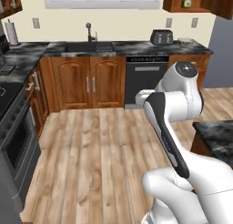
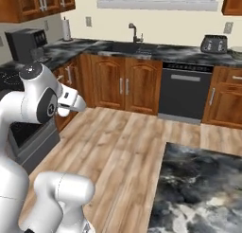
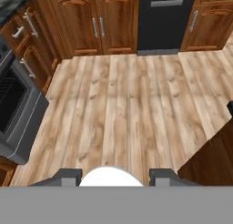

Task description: Pick the egg and butter from the fridge and place them by the bowl for mixing.

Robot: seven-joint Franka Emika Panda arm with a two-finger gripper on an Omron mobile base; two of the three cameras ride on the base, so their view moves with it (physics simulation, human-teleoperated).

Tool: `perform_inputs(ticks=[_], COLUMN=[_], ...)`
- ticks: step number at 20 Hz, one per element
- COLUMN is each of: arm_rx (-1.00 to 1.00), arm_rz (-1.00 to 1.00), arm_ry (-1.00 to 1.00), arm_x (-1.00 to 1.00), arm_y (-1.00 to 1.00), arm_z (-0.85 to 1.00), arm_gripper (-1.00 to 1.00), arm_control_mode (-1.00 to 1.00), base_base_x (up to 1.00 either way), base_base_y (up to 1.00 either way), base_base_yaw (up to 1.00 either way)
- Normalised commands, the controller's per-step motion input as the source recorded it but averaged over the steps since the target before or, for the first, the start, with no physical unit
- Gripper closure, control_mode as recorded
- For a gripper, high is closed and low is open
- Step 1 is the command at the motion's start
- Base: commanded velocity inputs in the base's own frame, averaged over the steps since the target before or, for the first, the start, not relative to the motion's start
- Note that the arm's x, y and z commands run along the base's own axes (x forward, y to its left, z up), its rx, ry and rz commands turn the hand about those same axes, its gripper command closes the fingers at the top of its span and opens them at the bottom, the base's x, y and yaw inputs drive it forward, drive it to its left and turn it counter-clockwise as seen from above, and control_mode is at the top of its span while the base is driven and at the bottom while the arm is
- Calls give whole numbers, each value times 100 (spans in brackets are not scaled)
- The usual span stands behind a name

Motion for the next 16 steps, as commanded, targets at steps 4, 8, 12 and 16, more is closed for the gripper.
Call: perform_inputs(ticks=[4, 8, 12, 16], arm_rx=[0, 0, 0, 0], arm_rz=[0, 0, 0, 0], arm_ry=[0, 0, 0, 0], arm_x=[0, 0, 0, 0], arm_y=[0, 0, 0, 0], arm_z=[0, 0, 0, 0], arm_gripper=[100, 100, 100, 100], arm_control_mode=[100, 100, 100, 100], base_base_x=[92, 91, 91, 92], base_base_y=[-12, -15, -17, -18], base_base_yaw=[5, 5, 3, 3])
